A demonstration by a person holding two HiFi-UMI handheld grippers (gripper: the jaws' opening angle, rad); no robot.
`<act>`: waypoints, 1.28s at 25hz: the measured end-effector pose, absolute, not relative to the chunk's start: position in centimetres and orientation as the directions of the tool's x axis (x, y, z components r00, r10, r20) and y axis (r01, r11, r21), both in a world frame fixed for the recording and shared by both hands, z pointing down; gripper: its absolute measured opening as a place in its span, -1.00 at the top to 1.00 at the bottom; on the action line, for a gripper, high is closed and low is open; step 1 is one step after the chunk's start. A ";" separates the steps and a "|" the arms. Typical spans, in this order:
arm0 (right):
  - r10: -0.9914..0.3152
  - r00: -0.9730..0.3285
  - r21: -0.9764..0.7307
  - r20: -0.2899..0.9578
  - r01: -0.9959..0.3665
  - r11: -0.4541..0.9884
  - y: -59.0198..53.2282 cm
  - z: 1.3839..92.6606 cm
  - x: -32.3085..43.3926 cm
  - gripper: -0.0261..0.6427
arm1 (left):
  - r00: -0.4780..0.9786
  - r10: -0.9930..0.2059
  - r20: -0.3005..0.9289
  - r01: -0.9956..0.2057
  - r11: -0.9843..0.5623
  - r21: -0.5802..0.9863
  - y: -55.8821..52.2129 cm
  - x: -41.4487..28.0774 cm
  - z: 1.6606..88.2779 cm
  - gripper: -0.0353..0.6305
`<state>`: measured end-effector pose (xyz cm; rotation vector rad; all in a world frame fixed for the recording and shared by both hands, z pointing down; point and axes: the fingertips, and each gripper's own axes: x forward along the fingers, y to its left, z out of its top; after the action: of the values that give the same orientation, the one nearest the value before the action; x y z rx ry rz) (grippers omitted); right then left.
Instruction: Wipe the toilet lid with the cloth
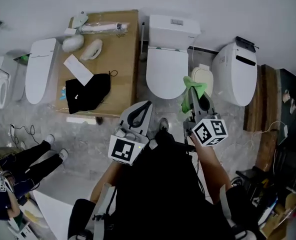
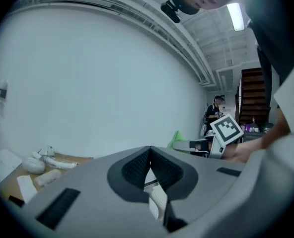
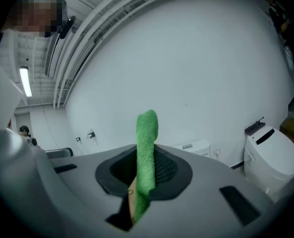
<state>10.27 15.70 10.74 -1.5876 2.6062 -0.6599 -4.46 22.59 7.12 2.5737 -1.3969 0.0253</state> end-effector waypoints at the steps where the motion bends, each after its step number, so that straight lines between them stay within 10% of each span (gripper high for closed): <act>1: -0.862 -0.473 -0.349 0.182 -0.851 0.393 16.2 9.5 10.6 0.77 | 0.546 -0.831 0.102 -0.833 -0.525 0.177 22.6 -4.7 6.3 0.88; 32: -0.824 -0.542 -0.244 0.163 -0.832 0.499 22.5 4.6 9.0 0.77 | 0.577 -0.813 0.082 -0.816 -0.568 0.112 24.2 -4.2 4.0 0.88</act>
<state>9.01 22.46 4.61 -1.5143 2.7405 -0.4684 -4.17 24.23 3.98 2.6653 -1.3844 0.0318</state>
